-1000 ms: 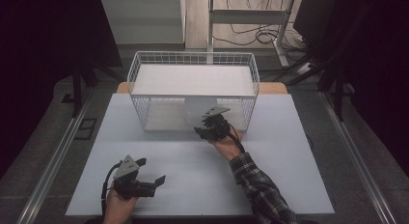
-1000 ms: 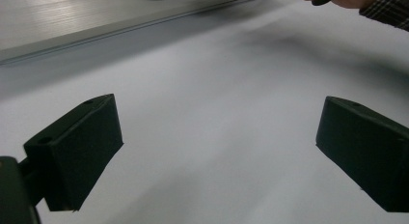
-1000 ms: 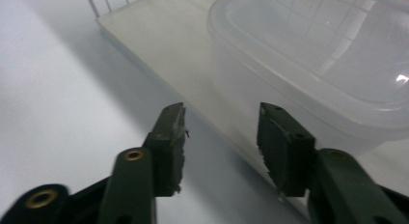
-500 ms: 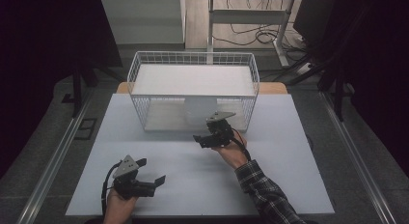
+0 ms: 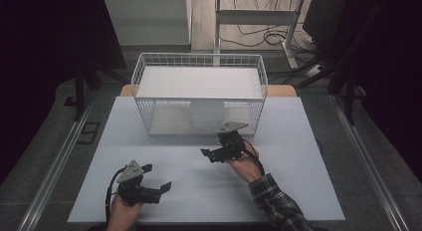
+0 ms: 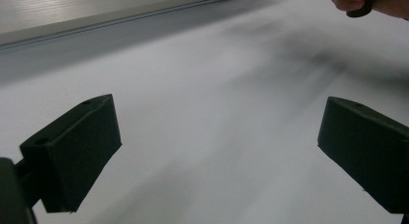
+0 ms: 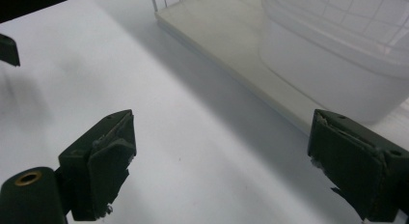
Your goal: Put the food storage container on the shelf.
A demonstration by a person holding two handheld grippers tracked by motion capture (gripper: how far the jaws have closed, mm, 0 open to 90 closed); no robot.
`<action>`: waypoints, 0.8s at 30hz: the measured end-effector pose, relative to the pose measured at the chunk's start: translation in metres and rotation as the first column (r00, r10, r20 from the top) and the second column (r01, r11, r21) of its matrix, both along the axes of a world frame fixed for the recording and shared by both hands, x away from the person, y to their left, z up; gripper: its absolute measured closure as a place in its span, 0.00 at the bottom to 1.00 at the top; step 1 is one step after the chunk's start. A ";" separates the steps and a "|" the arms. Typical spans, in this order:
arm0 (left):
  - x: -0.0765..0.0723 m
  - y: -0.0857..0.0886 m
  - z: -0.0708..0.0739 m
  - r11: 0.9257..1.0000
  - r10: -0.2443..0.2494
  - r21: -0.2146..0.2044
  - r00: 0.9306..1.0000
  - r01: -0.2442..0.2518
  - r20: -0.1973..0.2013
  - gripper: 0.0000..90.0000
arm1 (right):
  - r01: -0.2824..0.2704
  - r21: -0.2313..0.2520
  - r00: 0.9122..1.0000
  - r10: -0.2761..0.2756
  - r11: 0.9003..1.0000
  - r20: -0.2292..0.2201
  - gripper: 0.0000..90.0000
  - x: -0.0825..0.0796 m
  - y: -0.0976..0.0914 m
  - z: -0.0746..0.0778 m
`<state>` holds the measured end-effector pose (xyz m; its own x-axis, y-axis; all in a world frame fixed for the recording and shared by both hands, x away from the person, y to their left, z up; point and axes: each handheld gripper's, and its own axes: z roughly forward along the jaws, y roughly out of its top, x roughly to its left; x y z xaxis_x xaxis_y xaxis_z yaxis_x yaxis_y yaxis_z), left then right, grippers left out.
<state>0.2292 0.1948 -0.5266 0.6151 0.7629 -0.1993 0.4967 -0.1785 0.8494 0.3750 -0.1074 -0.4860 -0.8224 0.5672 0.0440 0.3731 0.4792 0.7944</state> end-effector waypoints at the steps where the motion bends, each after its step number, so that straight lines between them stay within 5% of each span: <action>1: 0.000 0.000 0.000 1.000 -0.002 0.000 1.000 0.002 -0.001 0.01 | 0.002 -0.009 1.000 -0.002 1.000 -0.001 0.09 -0.001 -0.001 0.000; 18: 0.002 -0.002 -0.002 1.000 -0.020 0.010 1.000 0.020 -0.022 0.00 | -0.010 -0.066 1.000 0.011 0.998 0.012 0.04 -0.027 -0.025 -0.001; 24: 0.002 -0.003 -0.003 1.000 -0.025 0.014 0.999 0.026 -0.033 0.00 | 0.005 -0.044 1.000 -0.004 0.999 0.013 0.01 -0.037 -0.038 0.002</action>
<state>0.2311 0.1913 -0.5291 0.6275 0.7500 -0.2089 0.5197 -0.2037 0.8297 0.3382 -0.1450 -0.4842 -0.8200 0.5723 0.0087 0.3655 0.5119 0.7774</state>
